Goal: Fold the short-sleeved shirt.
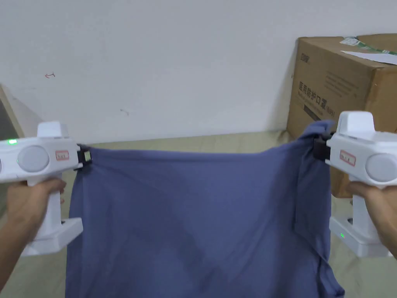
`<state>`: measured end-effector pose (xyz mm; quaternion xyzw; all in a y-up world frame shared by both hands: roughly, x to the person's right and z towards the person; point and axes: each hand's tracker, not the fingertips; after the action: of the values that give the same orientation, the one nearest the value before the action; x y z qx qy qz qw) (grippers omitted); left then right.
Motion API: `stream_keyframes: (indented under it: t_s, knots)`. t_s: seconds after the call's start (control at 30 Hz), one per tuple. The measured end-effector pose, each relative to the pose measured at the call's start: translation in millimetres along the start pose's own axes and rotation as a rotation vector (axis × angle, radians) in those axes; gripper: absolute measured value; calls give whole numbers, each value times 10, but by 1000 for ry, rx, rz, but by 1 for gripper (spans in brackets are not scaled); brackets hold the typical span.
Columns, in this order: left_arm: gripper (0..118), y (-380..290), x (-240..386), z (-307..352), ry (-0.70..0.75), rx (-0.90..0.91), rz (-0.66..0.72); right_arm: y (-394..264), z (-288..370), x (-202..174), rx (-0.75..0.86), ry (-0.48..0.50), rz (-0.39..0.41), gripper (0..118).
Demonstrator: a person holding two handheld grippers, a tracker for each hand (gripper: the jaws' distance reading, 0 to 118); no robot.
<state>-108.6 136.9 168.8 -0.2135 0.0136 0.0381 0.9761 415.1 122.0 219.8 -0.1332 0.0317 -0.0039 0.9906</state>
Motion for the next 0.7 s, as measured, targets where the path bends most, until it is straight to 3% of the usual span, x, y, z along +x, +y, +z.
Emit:
stream_keyframes:
  t_s: [0.23,0.4,0.7]
  knots:
    - [1,829,-110,330,38,165,67,830,23,-220,191,40,-15,3]
    - [1,1276,-129,404,58,277,86,1342,-18,-344,292,41,19,3]
    - [1,1438,-70,-22,80,315,69,1609,-400,-290,339,41,46,3]
